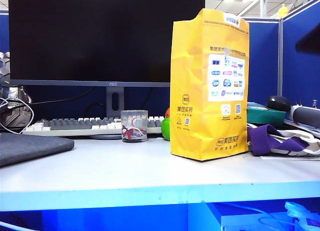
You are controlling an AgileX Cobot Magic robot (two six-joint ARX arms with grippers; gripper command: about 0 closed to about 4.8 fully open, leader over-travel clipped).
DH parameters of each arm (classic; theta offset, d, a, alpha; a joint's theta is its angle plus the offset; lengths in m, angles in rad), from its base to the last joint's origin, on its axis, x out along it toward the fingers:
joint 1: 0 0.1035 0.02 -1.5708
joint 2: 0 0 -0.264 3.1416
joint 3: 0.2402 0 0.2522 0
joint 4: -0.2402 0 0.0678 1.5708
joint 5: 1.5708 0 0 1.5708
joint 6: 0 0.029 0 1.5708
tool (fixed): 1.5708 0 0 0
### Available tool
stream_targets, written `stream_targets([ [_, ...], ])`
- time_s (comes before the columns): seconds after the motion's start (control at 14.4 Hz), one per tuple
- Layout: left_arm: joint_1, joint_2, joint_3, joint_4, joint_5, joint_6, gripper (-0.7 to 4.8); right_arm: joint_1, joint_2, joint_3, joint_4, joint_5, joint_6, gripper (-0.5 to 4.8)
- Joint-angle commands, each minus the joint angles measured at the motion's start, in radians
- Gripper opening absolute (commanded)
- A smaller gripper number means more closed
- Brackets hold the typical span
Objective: Pick up the transparent tape and throw it into the yellow paper bag.
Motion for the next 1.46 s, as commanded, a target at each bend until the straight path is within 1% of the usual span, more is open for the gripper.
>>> stream_targets([
  [0.07,0.0,0.0,0.0,0.012,0.008,-0.013,4.79,0.002,0.001,0.0,-0.027,-0.002,0.082,3.28],
  [0.28,0.0,0.0,0.0,0.012,0.008,-0.013,4.79,0.002,-0.002,-0.004,-0.024,-0.002,0.082,3.28],
  [0.42,0.0,0.0,-0.002,0.009,0.008,-0.012,4.79,-0.021,-0.148,-0.064,-0.035,-0.01,0.082,3.28],
  [0.49,0.0,-0.001,-0.01,0.018,0.008,-0.012,4.79,-0.05,-0.206,-0.064,-0.092,-0.021,0.082,3.28],
  [0.56,0.002,-0.01,-0.064,0.053,0.011,-0.012,4.79,-0.134,-0.222,-0.064,-0.112,-0.018,0.082,3.28],
  [0.7,0.003,-0.01,-0.154,0.068,0.01,-0.012,4.79,-0.245,-0.222,-0.064,-0.137,-0.018,0.082,3.28],
  [0.84,0.002,-0.01,-0.233,0.068,0.008,-0.012,4.79,-0.295,-0.222,-0.064,-0.147,-0.017,0.082,3.28],
  [0.91,0.0,-0.01,-0.309,0.066,0.008,-0.012,4.79,-0.311,-0.222,-0.064,-0.149,-0.017,0.082,3.28],
  [1.04,-0.002,-0.01,-0.34,0.079,0.009,-0.011,4.79,-0.31,-0.222,-0.064,-0.149,-0.017,0.082,3.28],
  [1.11,-0.002,-0.01,-0.367,0.224,0.008,-0.012,4.79,-0.31,-0.222,-0.064,-0.153,-0.017,0.082,3.28],
  [1.18,-0.005,-0.01,-0.377,0.303,0.011,-0.012,4.79,-0.31,-0.222,-0.064,-0.153,-0.017,0.082,3.28],
  [1.25,-0.037,-0.01,-0.377,0.372,0.009,-0.012,4.79,-0.31,-0.222,-0.064,-0.153,-0.017,0.082,3.28],
  [1.46,-0.037,-0.01,-0.377,0.369,0.008,-0.012,4.79,-0.309,-0.222,-0.064,-0.153,-0.017,0.082,3.28],
])
